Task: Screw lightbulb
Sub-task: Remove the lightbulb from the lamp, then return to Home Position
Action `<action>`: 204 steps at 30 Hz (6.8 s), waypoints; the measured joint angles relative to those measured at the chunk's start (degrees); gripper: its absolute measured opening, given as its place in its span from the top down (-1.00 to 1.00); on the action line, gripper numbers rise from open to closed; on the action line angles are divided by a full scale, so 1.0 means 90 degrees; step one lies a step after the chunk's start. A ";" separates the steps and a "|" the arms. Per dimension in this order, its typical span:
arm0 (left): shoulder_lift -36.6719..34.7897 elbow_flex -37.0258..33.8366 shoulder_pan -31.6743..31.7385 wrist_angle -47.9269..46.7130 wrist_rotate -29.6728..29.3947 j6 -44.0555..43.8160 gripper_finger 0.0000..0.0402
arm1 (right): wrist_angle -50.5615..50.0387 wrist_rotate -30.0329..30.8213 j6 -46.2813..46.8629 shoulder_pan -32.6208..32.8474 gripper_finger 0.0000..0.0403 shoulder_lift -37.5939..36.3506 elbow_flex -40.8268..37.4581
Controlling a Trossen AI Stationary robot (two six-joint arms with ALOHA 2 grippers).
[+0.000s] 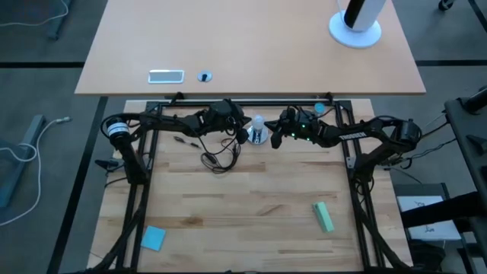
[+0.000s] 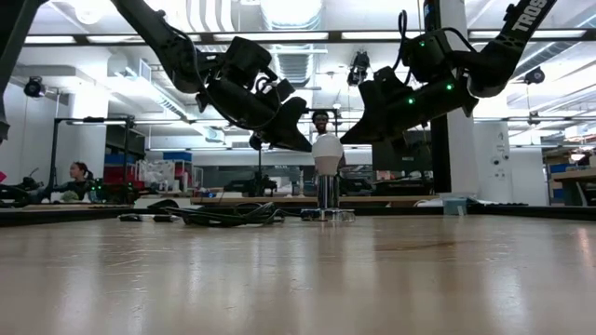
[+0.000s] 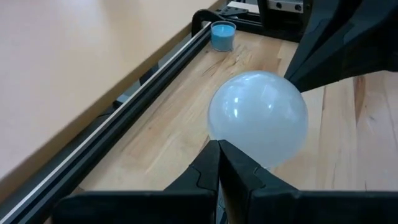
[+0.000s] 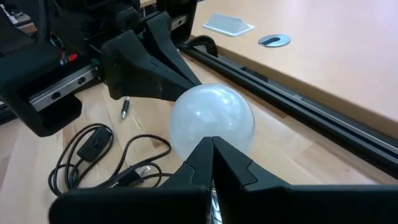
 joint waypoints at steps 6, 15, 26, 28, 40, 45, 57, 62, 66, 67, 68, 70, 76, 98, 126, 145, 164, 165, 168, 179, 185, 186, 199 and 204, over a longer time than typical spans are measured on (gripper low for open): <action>0.0016 0.0000 -0.0032 -0.0041 0.0011 0.0000 1.00 | -0.0010 0.0002 -0.0001 0.0000 1.00 0.0000 -0.0002; 0.0004 -0.0006 -0.0262 -0.0125 0.0293 0.0252 1.00 | -0.0223 0.0531 0.0011 -0.0095 1.00 0.0010 -0.0010; -0.0124 -0.0007 -0.0335 -0.0107 0.0008 0.0394 1.00 | -0.0348 0.0495 -0.0079 -0.0129 1.00 0.0012 -0.0010; -0.0189 -0.0007 -0.0330 -0.0087 -0.0012 0.0399 1.00 | -0.0385 0.0493 -0.0082 -0.0141 1.00 0.0012 -0.0012; -0.0701 -0.0002 -0.0280 -0.0212 -0.0700 0.0863 1.00 | -0.0318 0.0117 0.0125 -0.0005 1.00 -0.0121 0.0032; -0.0460 -0.0012 -0.0113 -0.0296 -0.0757 0.0825 1.00 | -0.0257 0.0113 0.0126 0.0019 1.00 -0.0121 0.0032; 0.0132 0.0000 -0.0075 0.0548 -0.0598 0.0573 1.00 | -0.0258 -0.0168 0.0170 0.0126 1.00 -0.0124 0.0032; 0.0178 0.0005 -0.0072 0.0659 -0.0456 0.0571 1.00 | -0.0257 -0.0039 0.0136 0.0129 1.00 -0.0124 0.0032; 0.0178 0.0005 -0.0060 0.0653 -0.0102 0.0569 1.00 | -0.0297 0.0113 0.0068 0.0129 1.00 -0.0124 0.0032; 0.0178 0.0005 -0.0055 0.0651 0.0019 0.0568 1.00 | -0.0318 0.0157 0.0064 0.0129 1.00 -0.0124 0.0032; 0.0178 0.0005 -0.0055 0.0638 0.0074 0.0566 1.00 | -0.0336 0.0178 0.0063 0.0131 1.00 -0.0124 0.0032; 0.0178 0.0005 -0.0055 0.0597 0.0184 0.0549 1.00 | -0.0349 0.0288 0.0030 0.0129 1.00 -0.0124 0.0032; 0.0144 0.0005 -0.0068 0.0425 0.0478 0.0498 1.00 | -0.0363 0.0788 0.0017 0.0124 1.00 -0.0124 0.0031; -0.0242 -0.0010 -0.0109 -0.0075 0.0138 0.0571 1.00 | -0.0509 0.0731 -0.0084 0.0389 1.00 -0.0347 0.0032; -0.0312 -0.0051 -0.0125 -0.1378 -0.0508 0.0352 1.00 | -0.2165 0.1105 0.0307 0.0337 1.00 -0.1372 -0.0380; -0.0313 -0.0386 -0.0321 -0.1361 -0.0486 -0.0051 1.00 | -0.2374 0.1274 0.0552 0.0335 1.00 -0.1370 -0.0668; -0.3668 -0.3950 -0.1072 0.1450 -0.0524 -0.0379 1.00 | 0.1053 -0.0167 -0.0104 0.0636 1.00 -0.2872 -0.2438; -0.4002 -0.4187 -0.1068 0.1580 -0.0541 -0.0374 1.00 | 0.1044 -0.0197 -0.0104 0.0641 1.00 -0.3136 -0.2549; -0.4944 -0.4834 -0.1075 0.2163 -0.0741 -0.0284 1.00 | 0.1045 -0.0538 -0.0073 0.0639 1.00 -0.3978 -0.2757; -0.6987 -0.6256 -0.1068 0.3114 -0.0861 -0.0209 1.00 | 0.0966 -0.1418 0.0380 0.0644 1.00 -0.6540 -0.3549; -0.7345 -0.6255 -0.1068 0.3143 -0.0538 0.0241 1.00 | 0.0263 -0.1623 0.0379 0.0641 1.00 -0.7484 -0.3601; -0.7385 -0.6256 -0.1069 0.3238 -0.0445 0.0249 1.00 | 0.0126 -0.1714 0.0408 0.0641 1.00 -0.7618 -0.3609; -0.8518 -0.6034 -0.1070 0.4277 -0.0046 0.0081 1.00 | -0.0167 -0.1734 0.0823 0.0641 1.00 -0.9151 -0.3596; -0.9084 -0.5725 -0.1070 0.3646 0.0017 0.0148 1.00 | -0.0238 -0.1857 0.0848 0.0641 1.00 -0.9505 -0.3438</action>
